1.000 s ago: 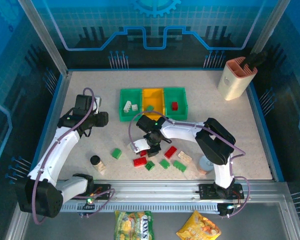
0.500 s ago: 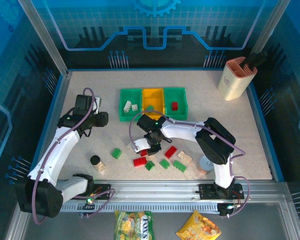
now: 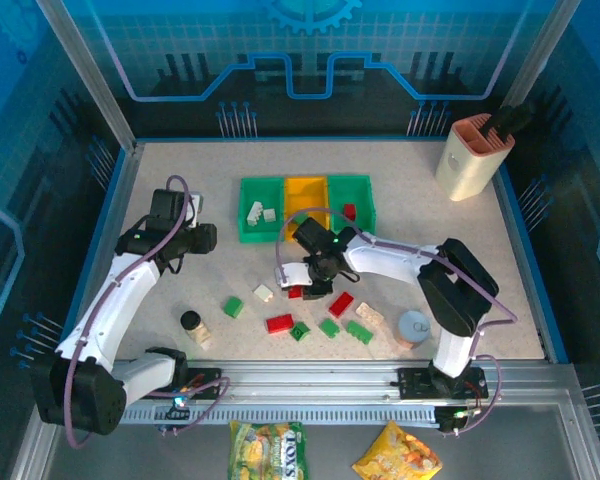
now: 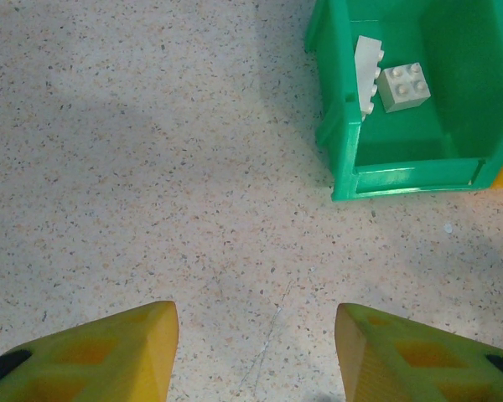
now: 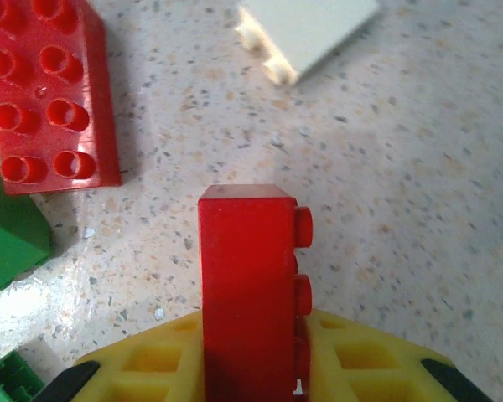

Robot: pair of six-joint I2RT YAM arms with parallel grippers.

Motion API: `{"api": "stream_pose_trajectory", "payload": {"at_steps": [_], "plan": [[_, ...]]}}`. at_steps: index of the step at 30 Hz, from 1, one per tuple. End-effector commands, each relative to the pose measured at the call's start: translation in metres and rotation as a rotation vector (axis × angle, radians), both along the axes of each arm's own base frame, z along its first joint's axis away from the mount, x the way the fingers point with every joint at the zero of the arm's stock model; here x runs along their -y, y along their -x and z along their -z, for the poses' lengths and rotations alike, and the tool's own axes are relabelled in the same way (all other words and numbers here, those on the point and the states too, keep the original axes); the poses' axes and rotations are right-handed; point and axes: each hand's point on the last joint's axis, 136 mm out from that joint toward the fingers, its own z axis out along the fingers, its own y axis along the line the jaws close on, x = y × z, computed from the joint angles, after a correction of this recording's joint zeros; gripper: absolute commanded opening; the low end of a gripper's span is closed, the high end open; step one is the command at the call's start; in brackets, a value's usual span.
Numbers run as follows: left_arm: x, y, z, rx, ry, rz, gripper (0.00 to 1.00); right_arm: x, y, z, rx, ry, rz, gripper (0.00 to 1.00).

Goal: Sort the legos into containers by color
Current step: Pick up the lego from the bottom-center of the table, then place the lego in the container.

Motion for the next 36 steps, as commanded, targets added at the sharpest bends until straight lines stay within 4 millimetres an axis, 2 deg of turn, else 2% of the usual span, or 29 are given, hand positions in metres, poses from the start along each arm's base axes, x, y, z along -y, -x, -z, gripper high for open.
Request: {"api": "stream_pose_trajectory", "payload": {"at_steps": [1,7,18,24,28,36], "plan": [[0.001,0.0,0.003,-0.009,0.011,0.01,0.53,0.0,-0.017,-0.022,-0.013,-0.109,0.188,0.26],[0.002,-0.001,0.003,-0.011,0.014,0.012,0.53,0.024,-0.045,-0.032,-0.052,-0.134,0.522,0.19],[0.003,-0.002,0.004,-0.018,0.02,0.018,0.53,0.093,-0.083,-0.054,-0.123,-0.17,1.058,0.19],[0.003,-0.002,0.003,-0.015,0.017,0.018,0.53,0.125,-0.106,-0.058,-0.225,-0.141,1.289,0.21],[0.002,-0.002,0.004,-0.021,0.016,0.015,0.53,0.132,-0.123,-0.062,-0.254,-0.17,1.364,0.21],[0.001,-0.002,0.005,-0.023,0.015,0.014,0.53,0.133,-0.165,-0.057,-0.269,-0.157,1.489,0.22]]}}
